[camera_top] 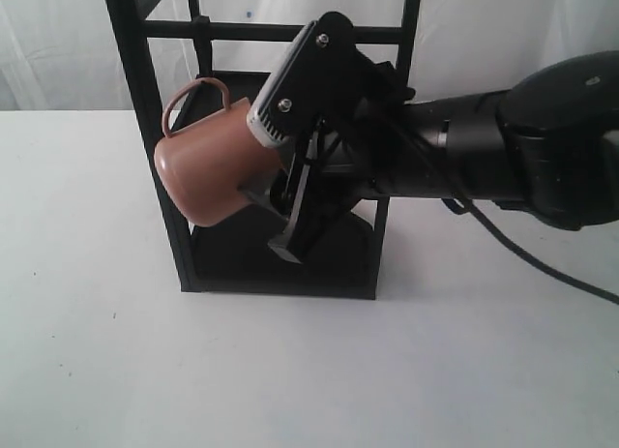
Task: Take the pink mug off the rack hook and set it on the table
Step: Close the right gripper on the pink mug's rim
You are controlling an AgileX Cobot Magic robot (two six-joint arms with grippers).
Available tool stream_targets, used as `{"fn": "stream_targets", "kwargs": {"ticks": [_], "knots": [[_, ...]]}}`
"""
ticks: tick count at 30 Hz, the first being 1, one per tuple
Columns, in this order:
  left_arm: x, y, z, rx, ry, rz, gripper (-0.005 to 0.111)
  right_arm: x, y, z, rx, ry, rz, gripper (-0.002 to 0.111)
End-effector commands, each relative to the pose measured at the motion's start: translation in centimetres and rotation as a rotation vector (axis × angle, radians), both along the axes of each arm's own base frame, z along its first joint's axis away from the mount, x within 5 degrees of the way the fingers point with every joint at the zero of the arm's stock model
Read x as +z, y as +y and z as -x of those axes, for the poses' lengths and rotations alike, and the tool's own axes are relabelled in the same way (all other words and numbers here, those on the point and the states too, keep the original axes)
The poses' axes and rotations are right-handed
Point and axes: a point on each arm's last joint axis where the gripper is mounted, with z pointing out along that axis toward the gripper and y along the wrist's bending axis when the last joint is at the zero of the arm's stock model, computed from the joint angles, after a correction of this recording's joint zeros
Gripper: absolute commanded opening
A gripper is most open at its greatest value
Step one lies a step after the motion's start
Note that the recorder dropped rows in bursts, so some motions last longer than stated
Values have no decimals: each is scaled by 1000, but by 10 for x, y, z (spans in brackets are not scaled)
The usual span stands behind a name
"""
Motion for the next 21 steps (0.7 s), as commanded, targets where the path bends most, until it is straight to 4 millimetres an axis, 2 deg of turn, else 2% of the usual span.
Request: {"fn": "stream_targets", "kwargs": {"ticks": [1, 7, 14, 21], "knots": [[-3, 0, 1, 2, 26, 11, 0, -6, 4, -10, -32, 1, 15, 68], [-3, 0, 1, 2, 26, 11, 0, -11, 14, -4, 83, 70, 2, 68], [-3, 0, 1, 2, 26, 11, 0, -9, 17, -2, 107, 105, -36, 68], [-3, 0, 1, 2, 26, 11, 0, -9, 21, 6, 189, 150, -55, 60]]}}
